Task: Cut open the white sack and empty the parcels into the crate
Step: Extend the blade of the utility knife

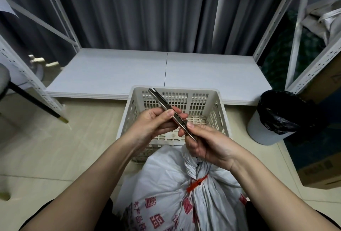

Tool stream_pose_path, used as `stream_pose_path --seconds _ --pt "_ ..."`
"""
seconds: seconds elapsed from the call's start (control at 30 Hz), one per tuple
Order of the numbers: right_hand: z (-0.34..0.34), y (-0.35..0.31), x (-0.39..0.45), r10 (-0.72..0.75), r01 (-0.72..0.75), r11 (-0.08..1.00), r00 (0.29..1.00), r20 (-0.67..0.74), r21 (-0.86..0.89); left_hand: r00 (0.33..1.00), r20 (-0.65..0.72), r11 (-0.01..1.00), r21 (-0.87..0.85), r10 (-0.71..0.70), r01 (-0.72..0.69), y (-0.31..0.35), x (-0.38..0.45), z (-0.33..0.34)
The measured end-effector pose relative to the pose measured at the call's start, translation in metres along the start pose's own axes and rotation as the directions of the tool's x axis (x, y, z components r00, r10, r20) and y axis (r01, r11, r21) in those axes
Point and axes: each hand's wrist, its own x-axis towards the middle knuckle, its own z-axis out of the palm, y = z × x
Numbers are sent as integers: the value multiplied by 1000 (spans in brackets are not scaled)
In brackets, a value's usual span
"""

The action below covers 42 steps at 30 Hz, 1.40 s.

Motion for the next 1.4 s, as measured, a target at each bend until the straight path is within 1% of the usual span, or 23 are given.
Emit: stream_pose_path --seconds 0.03,0.13,0.17,0.2,0.27,0.33,0.43,0.5,0.57,0.8,0.93,1.0,1.03,1.1,1.17,1.2,1.27,1.33,1.4 --pt "0 2 0 10 -12 999 999 43 43 1000 7 1000 5 -5 5 0 -1 0" --pt "1 7 1 1 -55 977 967 253 206 999 31 1000 12 -7 7 0 -3 0" --pt "-1 9 1 -9 -64 968 958 288 242 999 34 1000 20 -8 8 -1 -3 0" --pt "-3 11 2 -6 -70 964 958 285 256 999 34 999 34 -11 10 -1 -4 0" --pt "-4 13 2 33 -81 970 978 208 228 999 32 996 88 -10 7 -2 -4 0" --pt "-4 12 1 62 -79 984 992 112 158 999 36 990 141 -4 -2 -3 -4 0" --pt "0 11 -2 49 -50 996 999 17 73 999 45 987 156 20 -26 -4 -5 -1" --pt "0 13 -2 23 -22 997 1000 -14 70 998 50 985 166 31 -39 -5 -6 -1" --pt "0 13 -2 3 -2 998 1000 -16 71 998 46 984 174 33 -41 -6 -7 -2" --pt "6 11 -5 10 -11 1000 999 31 16 998 58 978 207 25 -36 -10 -9 -3" --pt "10 12 -6 10 -10 1000 1000 29 18 997 71 972 233 2 -18 -8 -10 -3" --pt "9 11 -1 14 -14 1000 1000 -8 4 999 45 978 207 2 -11 -10 -9 -1" --pt "10 11 3 3 -4 1000 999 -41 -19 1000 13 983 182 12 -14 -12 -8 2" --pt "12 14 11 -87 76 994 986 -140 -83 999 -49 993 121 15 -9 -18 -6 10" --pt "17 19 17 -194 154 972 951 -239 -176 999 -41 995 95 -29 32 -28 -7 22" --pt "20 21 19 -208 151 966 936 -282 -212 998 -38 990 129 -46 50 -31 -8 27" --pt "22 21 19 -158 87 973 928 -339 -214 998 -57 980 193 -32 42 -35 -8 33" --pt "17 17 18 -91 22 979 938 -335 -205 999 -39 980 199 14 -6 -34 -5 30" --pt "10 9 17 -79 -4 969 942 -326 -246 999 -11 966 253 49 -44 -29 -5 27"
